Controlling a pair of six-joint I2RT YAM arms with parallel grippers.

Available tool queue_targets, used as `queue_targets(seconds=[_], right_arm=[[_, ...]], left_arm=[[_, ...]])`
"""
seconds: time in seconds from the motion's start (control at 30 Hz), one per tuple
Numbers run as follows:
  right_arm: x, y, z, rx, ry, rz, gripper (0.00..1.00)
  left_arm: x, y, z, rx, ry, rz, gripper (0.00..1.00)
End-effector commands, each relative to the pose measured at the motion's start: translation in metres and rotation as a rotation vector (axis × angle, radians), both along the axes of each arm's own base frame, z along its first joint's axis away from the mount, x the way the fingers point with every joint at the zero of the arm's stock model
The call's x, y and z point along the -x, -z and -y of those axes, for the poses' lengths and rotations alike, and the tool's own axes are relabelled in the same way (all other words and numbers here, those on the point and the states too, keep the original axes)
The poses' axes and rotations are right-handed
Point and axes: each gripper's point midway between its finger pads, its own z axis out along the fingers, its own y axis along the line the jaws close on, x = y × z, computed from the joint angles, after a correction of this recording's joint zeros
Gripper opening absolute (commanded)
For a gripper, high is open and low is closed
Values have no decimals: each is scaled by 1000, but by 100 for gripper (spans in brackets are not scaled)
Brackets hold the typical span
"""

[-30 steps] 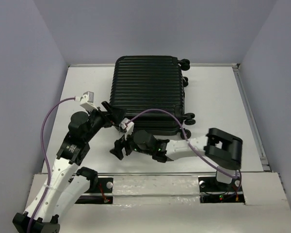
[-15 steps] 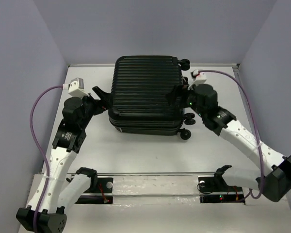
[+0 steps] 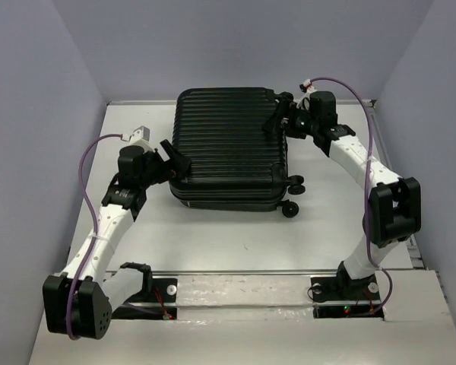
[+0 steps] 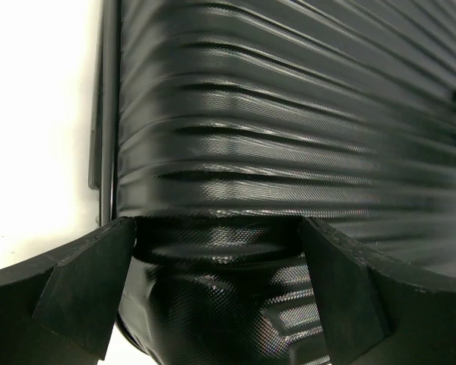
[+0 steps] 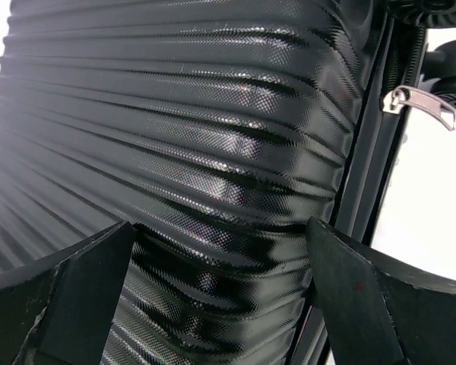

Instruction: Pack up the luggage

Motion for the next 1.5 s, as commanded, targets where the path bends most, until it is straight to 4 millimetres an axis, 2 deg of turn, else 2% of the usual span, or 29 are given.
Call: queue_targets(seconds=[0.0, 0.07, 0.1, 0.13, 0.17, 0.2, 0.3, 0.33, 0.37, 0.43, 0.63, 0.73, 0.77, 0.87, 0.9, 0.97, 1.0, 1.03, 1.07, 1.1, 1.13, 1.17, 1.2, 1.23, 1.27, 1.33, 1.37, 1.4, 1.47], right_arm=[[26, -12, -65, -161, -338, -46, 99], [42, -19, -93, -211, -468, -63, 98], [43, -11, -104, -225, -510, -91, 98], [42, -29, -116, -244, -555, -57, 98], [48, -19, -132, -274, -624, -105, 98], [41, -40, -138, -293, -651, -66, 98], [25, -39, -153, -330, -663, -107, 99], [17, -64, -156, -342, -669, -49, 99], [9, -62, -160, -354, -649, -67, 99], [-1, -97, -163, -370, -646, 17, 100], [-8, -168, -148, -409, -616, 159, 100], [-2, -205, -122, -368, -577, 287, 100], [14, -231, -114, -359, -576, 349, 100], [28, -242, -100, -318, -551, 406, 100], [46, -245, -92, -293, -551, 428, 98], [65, -235, -82, -263, -536, 432, 91], [98, -214, -82, -237, -548, 428, 68], [115, -200, -82, -219, -546, 433, 51], [125, -185, -80, -188, -496, 447, 38], [169, -204, -85, -205, -526, 579, 23], [181, -182, -88, -197, -519, 565, 19], [186, -124, -90, -154, -484, 493, 18], [211, -104, -103, -156, -518, 478, 17], [219, -97, -95, -156, -459, 501, 16], [229, -51, -94, -141, -452, 454, 16], [241, -20, -93, -136, -423, 435, 17], [238, -8, -86, -133, -374, 426, 18], [242, 14, -83, -128, -371, 413, 21], [241, 32, -80, -114, -344, 407, 33]], left_arm=[[19, -17, 33, 57, 127, 82, 99], [39, -8, 50, 71, 186, 68, 99], [46, -6, 56, 84, 206, 70, 99], [53, -6, 62, 111, 217, 64, 99], [69, -8, 72, 129, 256, 78, 99], [77, -19, 73, 167, 247, 108, 99], [100, -24, 86, 221, 294, 118, 99], [107, -31, 88, 250, 302, 135, 98], [114, -33, 93, 261, 327, 135, 98], [120, -44, 97, 282, 347, 155, 98], [117, -65, 112, 253, 400, 192, 99], [96, -105, 106, 206, 331, 277, 99], [92, -108, 102, 182, 307, 276, 99], [78, -128, 96, 139, 268, 307, 99], [77, -128, 95, 128, 263, 301, 99], [76, -133, 91, 120, 244, 313, 99], [76, -133, 89, 118, 235, 316, 99], [78, -136, 84, 124, 217, 327, 99], [79, -131, 82, 122, 213, 322, 99], [84, -131, 79, 126, 211, 328, 99], [87, -127, 78, 126, 213, 319, 99], [91, -113, 76, 122, 214, 287, 99], [94, -106, 75, 124, 216, 276, 99], [101, -96, 71, 126, 218, 268, 99], [106, -88, 68, 123, 214, 247, 99], [116, -81, 61, 133, 206, 243, 98], [119, -63, 61, 128, 210, 211, 96], [123, -57, 62, 147, 217, 195, 94], [133, -40, 65, 176, 247, 167, 90]])
